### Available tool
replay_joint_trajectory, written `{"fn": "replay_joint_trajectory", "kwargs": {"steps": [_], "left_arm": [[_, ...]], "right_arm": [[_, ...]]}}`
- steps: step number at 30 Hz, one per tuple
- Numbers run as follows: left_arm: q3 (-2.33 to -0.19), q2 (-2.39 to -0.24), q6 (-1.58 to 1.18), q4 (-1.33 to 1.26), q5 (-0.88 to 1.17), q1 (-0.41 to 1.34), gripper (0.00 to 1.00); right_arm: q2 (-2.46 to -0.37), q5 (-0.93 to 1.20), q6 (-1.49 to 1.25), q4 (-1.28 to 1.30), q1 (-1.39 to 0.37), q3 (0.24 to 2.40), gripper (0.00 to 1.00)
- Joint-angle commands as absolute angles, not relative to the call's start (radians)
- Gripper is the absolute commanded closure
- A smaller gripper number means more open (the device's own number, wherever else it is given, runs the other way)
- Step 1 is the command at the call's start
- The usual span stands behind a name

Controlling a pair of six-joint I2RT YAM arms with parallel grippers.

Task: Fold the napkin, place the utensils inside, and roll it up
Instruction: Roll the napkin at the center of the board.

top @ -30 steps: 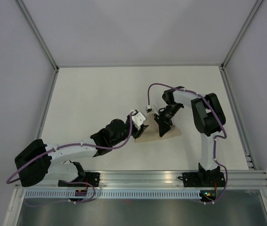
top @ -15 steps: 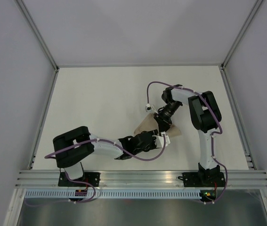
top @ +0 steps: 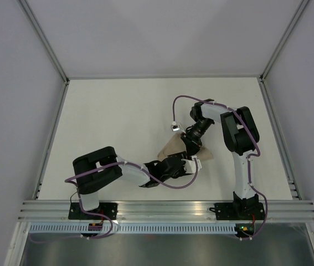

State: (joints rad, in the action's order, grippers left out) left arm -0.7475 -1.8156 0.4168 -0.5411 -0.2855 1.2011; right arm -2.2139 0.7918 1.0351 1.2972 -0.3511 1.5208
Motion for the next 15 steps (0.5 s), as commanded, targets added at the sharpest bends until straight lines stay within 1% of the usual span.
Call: {"fn": "replay_joint_trajectory", "kwargs": {"steps": [1, 4, 7, 8, 9, 10, 12, 13, 15], "left_arm": [[-0.787, -1.839, 0.407, -0.571, -0.27, 1.187, 0.4], [-0.802, -1.848, 0.371, -0.525, -0.236, 1.17, 0.45], [-0.828, -1.858, 0.327, -0.457, -0.186, 1.144, 0.57], [-0.837, -1.858, 0.319, -0.446, -0.164, 1.135, 0.65], [-0.839, -1.861, 0.31, -0.425, -0.147, 1.131, 0.67], [-0.844, -1.861, 0.302, -0.411, -0.132, 1.128, 0.72], [-0.856, -1.864, 0.288, -0.384, -0.089, 1.115, 0.76], [-0.861, -1.864, 0.284, -0.355, -0.075, 1.111, 0.8], [-0.865, -1.862, 0.27, -0.335, -0.019, 1.095, 0.82]], "right_arm": [[-2.27, 0.738, 1.062, 1.164, -0.354, 1.531, 0.66], [-2.27, 0.738, 1.058, 1.164, -0.354, 1.532, 0.65], [-2.269, 0.738, 1.054, 1.164, -0.354, 1.532, 0.65], [-2.267, 0.738, 1.051, 1.166, -0.354, 1.532, 0.65], [-2.266, 0.738, 1.052, 1.166, -0.354, 1.531, 0.65], [-2.264, 0.738, 1.051, 1.166, -0.354, 1.531, 0.64], [-2.261, 0.738, 1.046, 1.167, -0.354, 1.531, 0.63], [-2.255, 0.738, 1.042, 1.164, -0.354, 1.531, 0.57], [-2.243, 0.739, 1.028, 1.152, -0.354, 1.529, 0.51]]}}
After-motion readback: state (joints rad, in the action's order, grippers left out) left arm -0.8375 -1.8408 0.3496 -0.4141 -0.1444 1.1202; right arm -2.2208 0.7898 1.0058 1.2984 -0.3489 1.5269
